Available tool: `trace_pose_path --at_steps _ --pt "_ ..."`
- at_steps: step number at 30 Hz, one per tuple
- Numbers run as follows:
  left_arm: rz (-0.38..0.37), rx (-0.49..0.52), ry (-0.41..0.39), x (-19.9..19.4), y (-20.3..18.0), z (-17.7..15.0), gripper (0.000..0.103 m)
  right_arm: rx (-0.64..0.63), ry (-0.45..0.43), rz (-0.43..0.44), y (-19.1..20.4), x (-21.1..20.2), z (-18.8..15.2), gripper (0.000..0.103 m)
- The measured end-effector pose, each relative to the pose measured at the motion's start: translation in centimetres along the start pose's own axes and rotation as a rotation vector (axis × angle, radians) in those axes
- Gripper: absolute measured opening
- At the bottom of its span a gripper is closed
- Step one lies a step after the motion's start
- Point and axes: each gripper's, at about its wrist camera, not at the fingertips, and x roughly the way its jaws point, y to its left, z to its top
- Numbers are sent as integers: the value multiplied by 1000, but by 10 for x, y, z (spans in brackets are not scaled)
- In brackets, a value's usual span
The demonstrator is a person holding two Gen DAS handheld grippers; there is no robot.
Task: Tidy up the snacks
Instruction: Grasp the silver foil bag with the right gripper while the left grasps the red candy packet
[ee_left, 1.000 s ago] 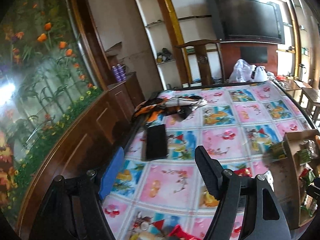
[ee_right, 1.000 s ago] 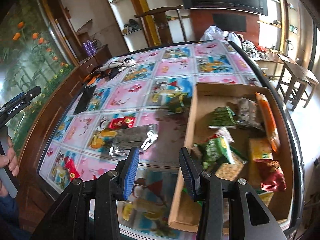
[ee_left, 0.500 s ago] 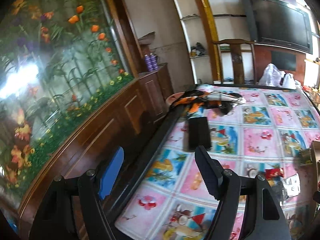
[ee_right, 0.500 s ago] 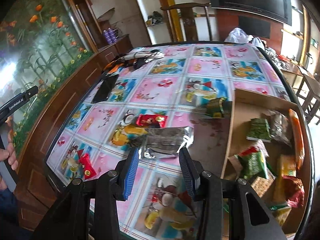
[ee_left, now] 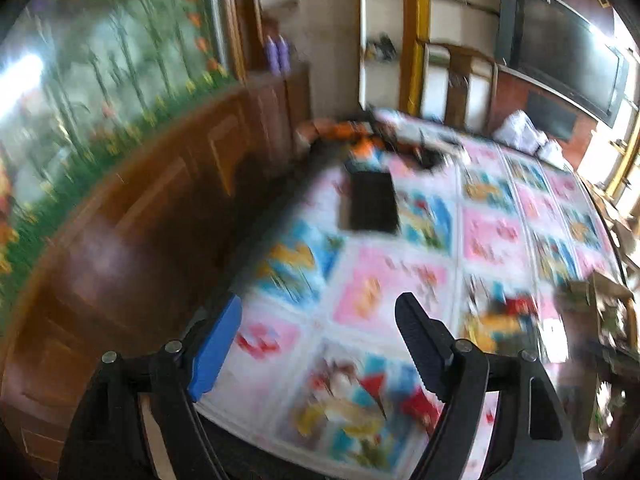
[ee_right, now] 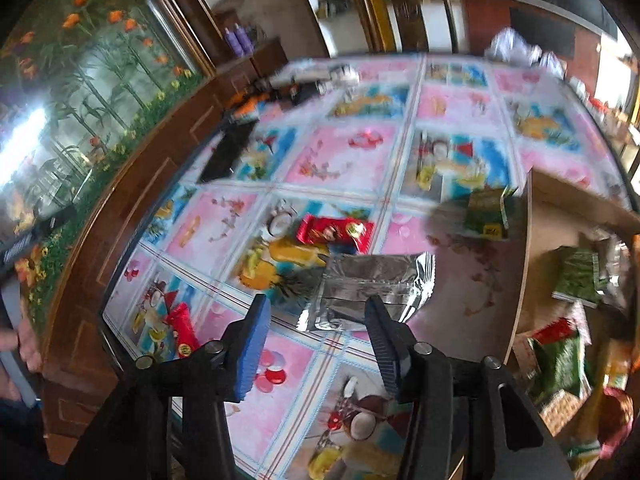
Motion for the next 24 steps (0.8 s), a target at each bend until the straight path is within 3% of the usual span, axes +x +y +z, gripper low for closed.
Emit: trace_pose_path --at_steps 5,10,16,24 --pt "-181 -8 151 24 -9 -32 79 25 58 -14 -22 27 22 53" --pt "-309 -23 290 42 -32 -57 79 56 102 20 -35 51 41 53" --pt "-371 8 376 50 -49 -78 79 57 153 9 -43 74 46 53" --pt "-412 -20 415 57 -45 -83 79 37 213 93 -21 49 4 60"
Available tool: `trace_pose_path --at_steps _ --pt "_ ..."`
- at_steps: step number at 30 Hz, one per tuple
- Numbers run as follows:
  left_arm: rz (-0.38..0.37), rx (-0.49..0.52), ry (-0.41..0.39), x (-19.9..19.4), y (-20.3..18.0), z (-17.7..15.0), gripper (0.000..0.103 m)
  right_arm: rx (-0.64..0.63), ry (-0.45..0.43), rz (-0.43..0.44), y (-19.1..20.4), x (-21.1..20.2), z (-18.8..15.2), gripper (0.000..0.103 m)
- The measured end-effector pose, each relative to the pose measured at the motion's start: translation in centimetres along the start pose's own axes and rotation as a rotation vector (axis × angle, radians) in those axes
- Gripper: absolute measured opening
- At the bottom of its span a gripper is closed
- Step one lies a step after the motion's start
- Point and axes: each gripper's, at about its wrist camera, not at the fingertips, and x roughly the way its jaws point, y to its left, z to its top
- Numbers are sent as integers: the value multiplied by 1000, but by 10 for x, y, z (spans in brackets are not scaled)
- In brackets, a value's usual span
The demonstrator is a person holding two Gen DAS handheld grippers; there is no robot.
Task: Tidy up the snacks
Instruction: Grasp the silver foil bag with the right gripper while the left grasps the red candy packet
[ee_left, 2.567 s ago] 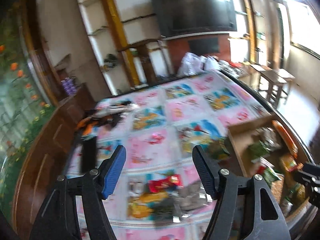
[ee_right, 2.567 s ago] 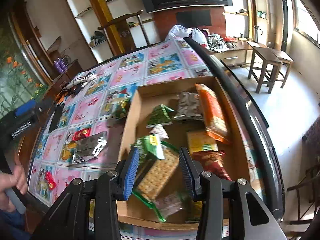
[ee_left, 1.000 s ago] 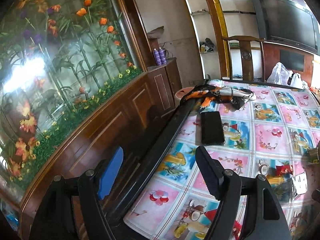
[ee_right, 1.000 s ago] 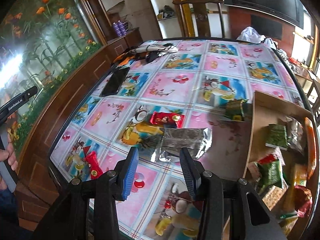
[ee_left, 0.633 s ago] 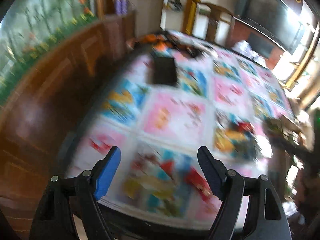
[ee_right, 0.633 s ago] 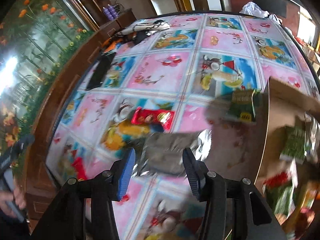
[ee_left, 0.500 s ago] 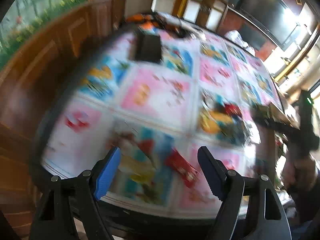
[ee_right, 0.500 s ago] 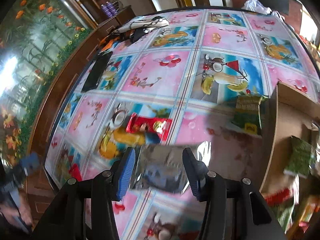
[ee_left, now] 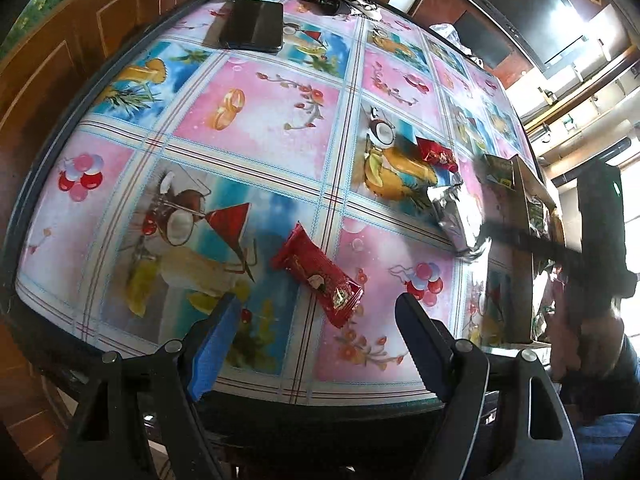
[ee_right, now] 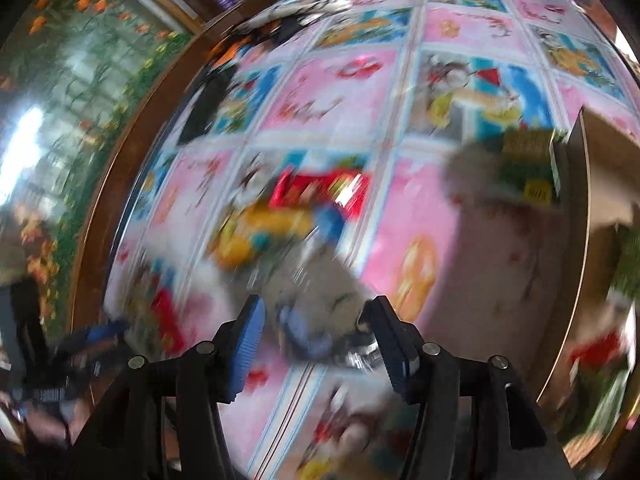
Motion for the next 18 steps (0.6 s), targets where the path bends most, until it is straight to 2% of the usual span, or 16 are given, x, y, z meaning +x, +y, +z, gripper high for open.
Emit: trace_pose_path --at_steps 2,7,10,14,18 --pt "-1 1 6 4 -1 2 79 -45 12 8 13 -2 -13 60" --pt "2 20 30 17 -13 7 79 -82 -29 -73 26 -4 -16 66" --pt "65 74 49 30 -24 6 78 -58 -32 -101 27 -2 -14 66" --pt "128 131 58 44 -32 7 50 -48 -55 -117 28 -8 -16 66" --pt "170 180 8 44 -32 6 27 -58 -54 -132 31 -7 -16 66"
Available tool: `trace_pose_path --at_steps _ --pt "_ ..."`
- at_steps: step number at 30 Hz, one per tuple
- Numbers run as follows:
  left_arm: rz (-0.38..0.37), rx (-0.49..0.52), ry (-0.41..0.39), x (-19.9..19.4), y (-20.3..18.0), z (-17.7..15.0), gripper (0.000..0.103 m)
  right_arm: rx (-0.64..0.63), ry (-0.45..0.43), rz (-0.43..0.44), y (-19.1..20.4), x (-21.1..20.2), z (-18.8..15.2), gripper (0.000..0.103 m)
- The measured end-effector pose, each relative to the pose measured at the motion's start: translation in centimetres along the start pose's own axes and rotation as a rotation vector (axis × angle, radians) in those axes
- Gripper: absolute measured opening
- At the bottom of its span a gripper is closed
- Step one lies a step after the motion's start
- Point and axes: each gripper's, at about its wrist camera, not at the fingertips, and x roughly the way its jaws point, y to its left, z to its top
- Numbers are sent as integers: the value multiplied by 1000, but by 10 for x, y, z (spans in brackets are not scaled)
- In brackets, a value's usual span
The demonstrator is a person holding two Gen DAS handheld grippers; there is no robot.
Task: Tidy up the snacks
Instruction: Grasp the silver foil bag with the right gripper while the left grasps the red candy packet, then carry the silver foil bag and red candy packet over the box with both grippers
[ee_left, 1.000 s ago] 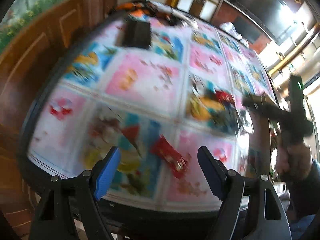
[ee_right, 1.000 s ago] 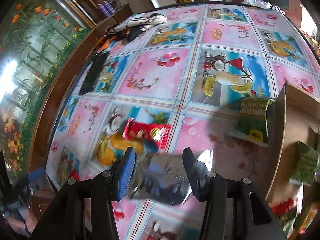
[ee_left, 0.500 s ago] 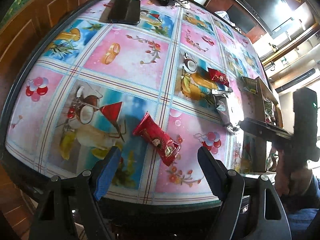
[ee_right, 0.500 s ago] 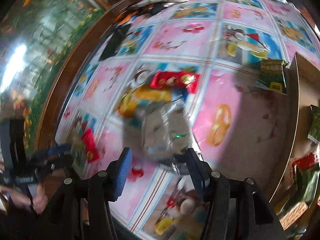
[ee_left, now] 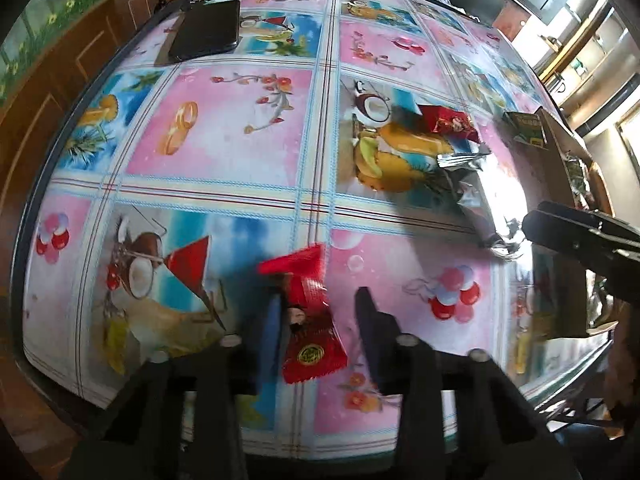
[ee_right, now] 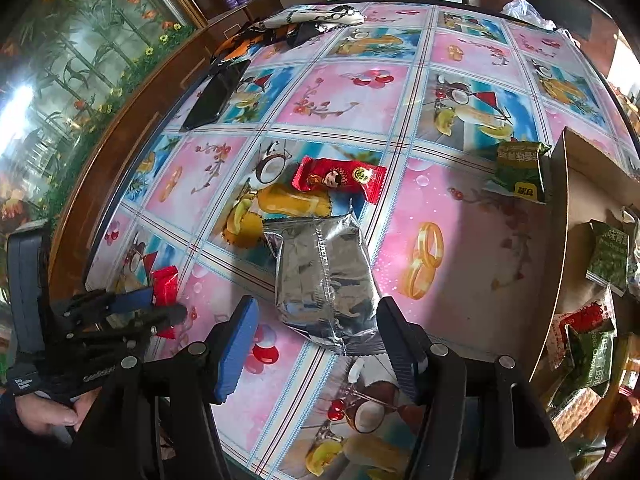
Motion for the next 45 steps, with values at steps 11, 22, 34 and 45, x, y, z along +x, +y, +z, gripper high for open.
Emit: trace_pose_path --at_steps 11,22,34,45 --pt "58 101 -71 -3 1 -3 18 -52 16 -84 11 28 15 66" --pt "36 103 -96 -9 11 5 18 -42 30 -94 19 36 2 62" --pt "-43 2 -107 -17 49 15 18 52 -26 -51 20 17 -9 62" --pt "-83 95 -134 -29 20 33 18 136 -88 -46 9 -6 -17 62"
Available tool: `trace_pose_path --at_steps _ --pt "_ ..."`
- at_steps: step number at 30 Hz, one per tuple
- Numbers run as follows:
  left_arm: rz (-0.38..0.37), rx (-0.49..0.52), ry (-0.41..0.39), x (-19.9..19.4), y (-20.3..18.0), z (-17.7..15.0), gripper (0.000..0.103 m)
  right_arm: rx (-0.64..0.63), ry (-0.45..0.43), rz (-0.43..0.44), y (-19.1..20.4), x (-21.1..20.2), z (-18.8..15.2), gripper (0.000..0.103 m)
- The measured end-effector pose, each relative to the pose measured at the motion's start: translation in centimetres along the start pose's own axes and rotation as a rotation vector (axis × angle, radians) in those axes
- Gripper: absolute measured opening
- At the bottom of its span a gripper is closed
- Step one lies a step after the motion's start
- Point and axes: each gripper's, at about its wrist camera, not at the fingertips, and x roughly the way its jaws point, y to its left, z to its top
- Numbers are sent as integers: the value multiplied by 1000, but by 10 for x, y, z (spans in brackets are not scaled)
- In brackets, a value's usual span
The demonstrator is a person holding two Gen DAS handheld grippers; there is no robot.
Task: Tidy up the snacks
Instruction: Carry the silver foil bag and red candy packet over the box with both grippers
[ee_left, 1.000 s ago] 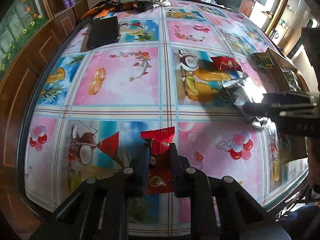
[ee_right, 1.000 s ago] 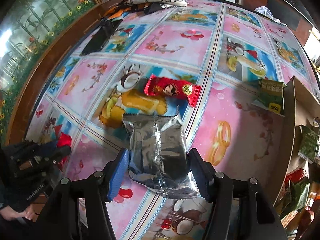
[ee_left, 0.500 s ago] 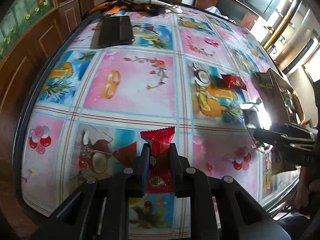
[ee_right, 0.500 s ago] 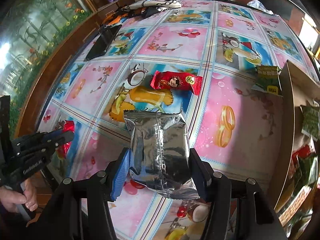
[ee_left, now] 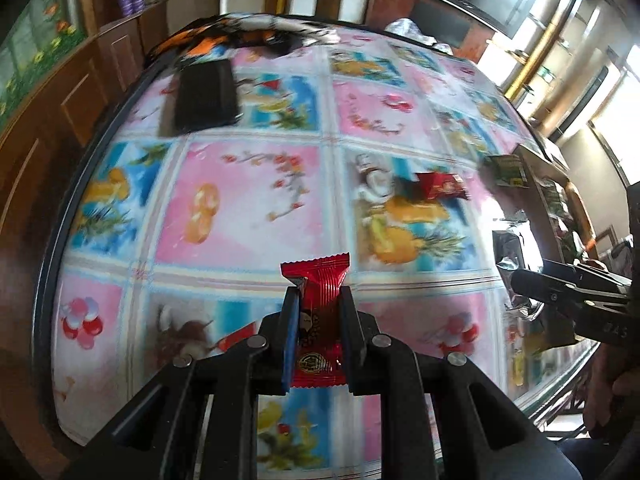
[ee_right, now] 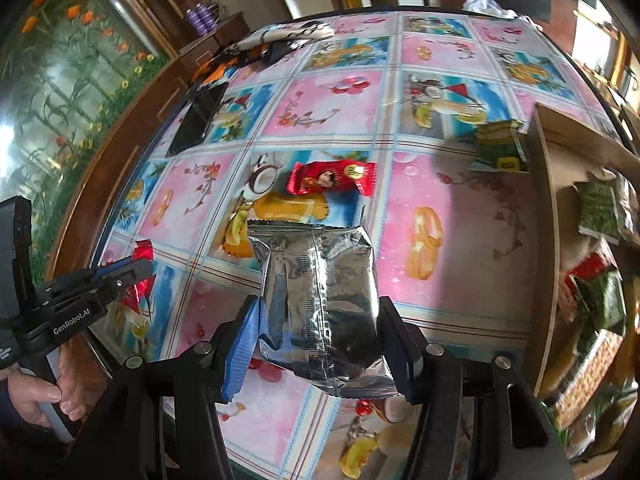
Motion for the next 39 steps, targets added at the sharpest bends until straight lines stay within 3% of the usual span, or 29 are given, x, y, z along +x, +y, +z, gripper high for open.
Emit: trace_pose_path --at_steps 22,39 --pt "-187 321 -21 7 -177 43 17 319 -201 -97 -130 -115 -32 62" --pt "-295 504 4 44 -320 54 18 428 -222 -188 -214 -147 -44 62"
